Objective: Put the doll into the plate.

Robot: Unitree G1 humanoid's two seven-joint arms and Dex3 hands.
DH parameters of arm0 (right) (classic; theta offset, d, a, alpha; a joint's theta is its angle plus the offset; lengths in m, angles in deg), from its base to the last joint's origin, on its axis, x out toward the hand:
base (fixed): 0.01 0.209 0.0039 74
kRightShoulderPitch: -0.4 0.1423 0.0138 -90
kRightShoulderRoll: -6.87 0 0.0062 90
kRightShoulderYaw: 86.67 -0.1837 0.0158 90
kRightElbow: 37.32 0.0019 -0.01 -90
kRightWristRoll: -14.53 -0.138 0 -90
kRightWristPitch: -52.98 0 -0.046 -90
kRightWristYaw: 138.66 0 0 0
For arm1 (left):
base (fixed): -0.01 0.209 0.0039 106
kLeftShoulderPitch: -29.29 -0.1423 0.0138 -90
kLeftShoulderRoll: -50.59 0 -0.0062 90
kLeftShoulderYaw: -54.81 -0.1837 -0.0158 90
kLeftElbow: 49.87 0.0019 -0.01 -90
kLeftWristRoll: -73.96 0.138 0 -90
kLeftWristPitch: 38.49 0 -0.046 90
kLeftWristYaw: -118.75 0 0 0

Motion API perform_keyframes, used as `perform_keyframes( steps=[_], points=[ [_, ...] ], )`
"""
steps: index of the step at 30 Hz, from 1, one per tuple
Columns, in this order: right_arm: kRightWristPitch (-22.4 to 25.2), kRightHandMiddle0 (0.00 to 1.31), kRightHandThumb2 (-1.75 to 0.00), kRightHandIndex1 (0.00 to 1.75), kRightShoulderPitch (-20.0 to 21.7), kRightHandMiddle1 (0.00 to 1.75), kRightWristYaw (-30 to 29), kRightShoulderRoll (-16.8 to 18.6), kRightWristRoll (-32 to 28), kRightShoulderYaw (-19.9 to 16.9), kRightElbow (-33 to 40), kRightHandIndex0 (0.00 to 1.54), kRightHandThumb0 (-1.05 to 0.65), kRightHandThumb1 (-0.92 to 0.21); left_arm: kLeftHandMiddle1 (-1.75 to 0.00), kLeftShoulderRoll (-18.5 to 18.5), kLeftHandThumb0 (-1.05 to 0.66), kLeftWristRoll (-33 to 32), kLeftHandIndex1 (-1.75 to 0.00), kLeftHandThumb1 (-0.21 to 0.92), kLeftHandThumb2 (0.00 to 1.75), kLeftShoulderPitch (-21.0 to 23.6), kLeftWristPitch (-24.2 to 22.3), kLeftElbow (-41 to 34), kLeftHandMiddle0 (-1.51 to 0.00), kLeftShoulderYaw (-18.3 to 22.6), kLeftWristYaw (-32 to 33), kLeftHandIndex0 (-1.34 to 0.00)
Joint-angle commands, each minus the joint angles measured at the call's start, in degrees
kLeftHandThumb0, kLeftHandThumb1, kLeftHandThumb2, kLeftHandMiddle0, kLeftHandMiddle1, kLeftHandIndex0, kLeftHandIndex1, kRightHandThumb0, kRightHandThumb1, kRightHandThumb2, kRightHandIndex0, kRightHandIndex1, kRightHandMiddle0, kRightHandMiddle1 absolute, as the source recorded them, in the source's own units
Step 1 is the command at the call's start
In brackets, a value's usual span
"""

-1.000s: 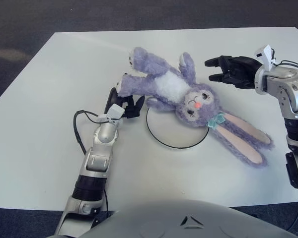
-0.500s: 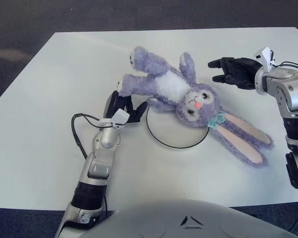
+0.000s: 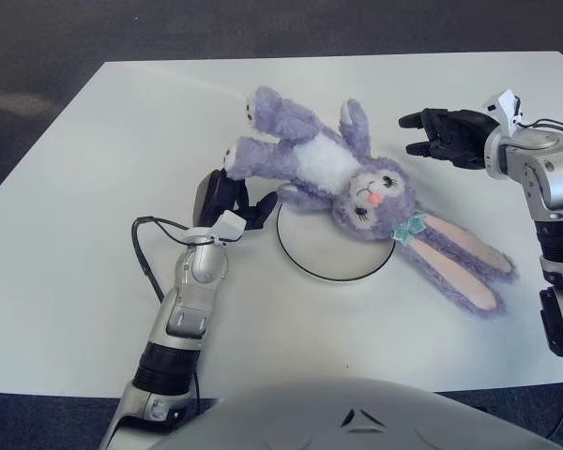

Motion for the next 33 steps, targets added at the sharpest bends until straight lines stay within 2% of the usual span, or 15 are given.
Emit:
perform_keyframes(
  steps=[1,6,10,13,16,17,19,20,22,23,24,26,28,32,33],
  points=[
    [-1.4,0.00,-0.91,0.40,0.5,0.53,0.1,0.5,0.6,-0.8,-1.2,0.09,-0.83,-0.92,-1.75,1.8,-0.44,2.3,-1.75,0.43,1.18,0.2,6.6,4.6,-1.21,-0.2,4.5,-0.52],
    [-1.5,0.00,-0.90,0.40,0.6,0.50,0.3,0.8,0.7,-1.1,-2.0,0.08,-0.82,-0.92,-1.75,2.9,-0.44,2.9,-1.75,0.44,1.16,1.7,14.7,9.2,-1.20,0.0,9.2,-0.51],
    [-1.2,0.00,-0.89,0.39,0.6,0.49,0.4,0.9,0.7,-1.3,-2.1,0.07,-0.82,-0.92,-1.75,2.8,-0.43,2.8,-1.75,0.47,1.13,2.2,17.2,11.0,-1.17,0.2,10.9,-0.49],
    [-0.8,0.00,-0.89,0.39,0.5,0.48,0.4,0.8,0.9,-1.2,-2.2,0.07,-0.81,-0.92,-1.75,2.0,-0.41,1.2,-1.75,0.57,1.00,2.4,18.6,13.2,-1.09,0.6,11.5,-0.42],
    [-0.5,0.00,-0.90,0.40,0.5,0.51,0.6,0.6,1.1,-1.0,-2.6,0.08,-0.82,-0.92,-1.62,1.0,-0.37,-1.8,-1.75,0.81,0.67,2.3,19.4,15.2,-0.59,0.9,11.0,-0.26],
    [-0.4,0.00,-0.91,0.40,0.5,0.51,0.7,0.6,1.1,-1.0,-2.7,0.08,-0.82,-0.92,-1.60,0.6,-0.36,-3.3,-1.75,0.83,0.64,2.3,19.5,15.3,-0.53,1.0,10.2,-0.25],
    [-0.2,0.00,-0.91,0.40,0.6,0.53,0.9,0.6,1.1,-1.0,-2.8,0.09,-0.82,-0.92,-1.47,0.3,-0.35,-5.0,-1.75,0.88,0.57,2.3,19.8,15.4,-0.27,1.0,9.4,-0.21],
    [0.0,0.00,-0.92,0.40,0.6,0.53,1.0,0.5,1.0,-1.0,-2.8,0.09,-0.82,-0.92,-1.45,0.0,-0.35,-6.8,-1.75,0.89,0.56,2.3,19.9,15.5,-0.23,1.0,8.4,-0.20],
    [0.2,0.00,-0.92,0.41,0.6,0.53,1.2,0.5,1.0,-1.2,-2.8,0.10,-0.82,-0.92,-1.26,-0.3,-0.45,-9.8,-1.39,0.72,0.72,2.3,20.2,15.8,-0.09,0.8,6.7,-0.08],
    [0.4,0.00,-0.92,0.41,0.5,0.53,1.3,0.5,1.0,-1.2,-2.7,0.10,-0.82,-0.92,-1.22,-0.7,-0.47,-11.5,-1.34,0.70,0.74,2.2,20.1,15.7,-0.07,0.6,5.5,-0.07],
    [0.5,0.00,-0.92,0.41,0.5,0.52,1.3,0.5,1.0,-1.2,-2.6,0.10,-0.81,-0.92,-1.12,-0.8,-0.55,-12.5,-1.20,0.70,0.73,2.2,20.1,15.6,-0.05,0.5,4.8,-0.04],
    [0.6,0.00,-0.92,0.42,0.5,0.51,1.4,0.5,1.1,-1.2,-2.4,0.11,-0.81,-0.92,-1.01,-1.1,-0.63,-14.7,-1.04,0.72,0.68,2.1,19.7,15.2,-0.02,0.3,3.2,-0.02],
    [0.7,0.00,-0.92,0.42,0.3,0.50,1.4,0.6,1.1,-1.3,-2.2,0.12,-0.81,-0.92,-0.86,-1.4,-0.72,-16.4,-0.84,0.78,0.56,2.0,19.5,15.2,-0.01,0.3,2.0,-0.01],
    [1.2,0.00,-0.92,0.43,0.1,0.50,1.3,0.8,0.9,-1.7,-1.9,0.13,-0.81,-0.92,-0.68,-2.3,-0.82,-17.9,-0.58,0.88,0.40,2.0,19.7,15.6,0.00,0.6,1.4,0.00],
    [1.3,0.00,-0.92,0.43,0.1,0.51,1.3,0.8,0.9,-1.7,-1.9,0.13,-0.81,-0.92,-0.67,-2.4,-0.83,-18.0,-0.56,0.88,0.39,2.0,19.7,15.6,0.00,0.7,1.3,0.00]
  ],
)
